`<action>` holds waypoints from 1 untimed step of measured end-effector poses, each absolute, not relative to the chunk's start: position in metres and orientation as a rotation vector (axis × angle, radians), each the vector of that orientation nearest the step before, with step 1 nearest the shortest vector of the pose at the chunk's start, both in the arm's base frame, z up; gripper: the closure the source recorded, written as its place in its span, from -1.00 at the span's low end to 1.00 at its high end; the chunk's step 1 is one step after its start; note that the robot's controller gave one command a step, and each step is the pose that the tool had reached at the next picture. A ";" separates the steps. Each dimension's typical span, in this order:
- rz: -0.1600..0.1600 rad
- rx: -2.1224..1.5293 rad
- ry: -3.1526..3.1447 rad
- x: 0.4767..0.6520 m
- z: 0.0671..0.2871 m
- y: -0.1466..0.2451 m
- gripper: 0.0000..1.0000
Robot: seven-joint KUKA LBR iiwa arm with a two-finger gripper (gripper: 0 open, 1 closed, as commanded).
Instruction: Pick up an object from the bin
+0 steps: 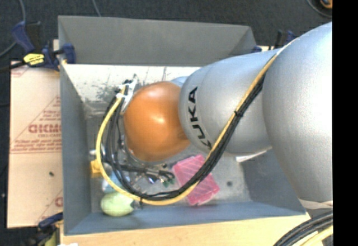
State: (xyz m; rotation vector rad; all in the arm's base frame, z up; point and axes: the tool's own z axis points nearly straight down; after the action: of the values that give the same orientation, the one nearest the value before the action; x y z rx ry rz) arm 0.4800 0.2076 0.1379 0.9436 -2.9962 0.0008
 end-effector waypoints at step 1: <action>0.001 1.259 -2.884 0.485 0.071 0.234 -1.00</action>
Offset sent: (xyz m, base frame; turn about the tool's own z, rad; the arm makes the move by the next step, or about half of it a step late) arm -0.0004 0.0131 -0.0679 -0.3557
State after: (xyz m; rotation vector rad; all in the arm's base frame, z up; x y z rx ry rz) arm 0.4846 0.2337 0.0707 1.2592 -2.8839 0.0008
